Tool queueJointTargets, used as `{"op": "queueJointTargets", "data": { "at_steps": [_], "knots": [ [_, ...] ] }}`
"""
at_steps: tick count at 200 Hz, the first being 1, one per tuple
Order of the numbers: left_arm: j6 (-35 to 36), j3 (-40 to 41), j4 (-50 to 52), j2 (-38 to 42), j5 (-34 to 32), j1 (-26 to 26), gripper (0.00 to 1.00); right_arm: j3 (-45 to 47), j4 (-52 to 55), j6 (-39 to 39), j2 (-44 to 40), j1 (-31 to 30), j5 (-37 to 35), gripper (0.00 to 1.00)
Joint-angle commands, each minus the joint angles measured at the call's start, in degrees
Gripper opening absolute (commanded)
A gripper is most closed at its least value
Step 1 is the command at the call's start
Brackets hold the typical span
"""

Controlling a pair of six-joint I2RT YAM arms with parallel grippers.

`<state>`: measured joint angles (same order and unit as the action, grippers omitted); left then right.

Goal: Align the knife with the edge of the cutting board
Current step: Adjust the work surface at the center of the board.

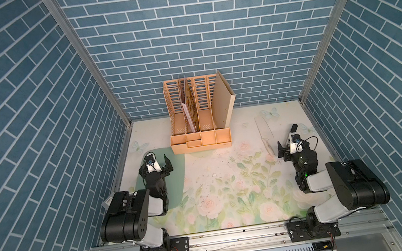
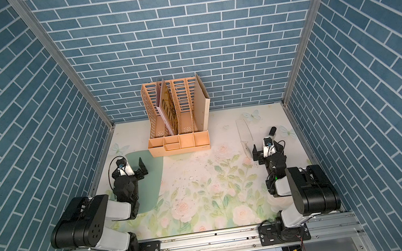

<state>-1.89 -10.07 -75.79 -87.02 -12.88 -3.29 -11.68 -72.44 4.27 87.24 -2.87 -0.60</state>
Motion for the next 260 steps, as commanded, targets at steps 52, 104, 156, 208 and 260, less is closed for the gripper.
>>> {"op": "queueJointTargets", "data": {
  "at_steps": [52,104,156,208,260],
  "knots": [
    [0.4,-0.7,-1.5,-0.6,-0.5,-0.1,1.00,-0.8,-1.4,-1.7,0.7,0.3,0.3,1.00],
    [-2.3,-1.0,1.3,1.9,-6.5,0.1,1.00,-0.7,-1.6,-2.8,0.6,1.1,0.2,1.00],
    [-12.8,-27.8,51.2,22.7,-3.9,-1.0,1.00,-14.9,31.2,-18.8,-27.2,0.9,-13.7,1.00],
    [-23.2,-38.9,76.1,28.3,18.1,-0.6,1.00,-14.7,43.2,-29.3,-44.7,1.1,12.2,1.00],
    [-32.0,-45.7,109.2,28.7,12.7,-0.6,1.00,-19.6,70.6,-30.4,-53.6,1.1,19.0,0.97]
  ]
}}
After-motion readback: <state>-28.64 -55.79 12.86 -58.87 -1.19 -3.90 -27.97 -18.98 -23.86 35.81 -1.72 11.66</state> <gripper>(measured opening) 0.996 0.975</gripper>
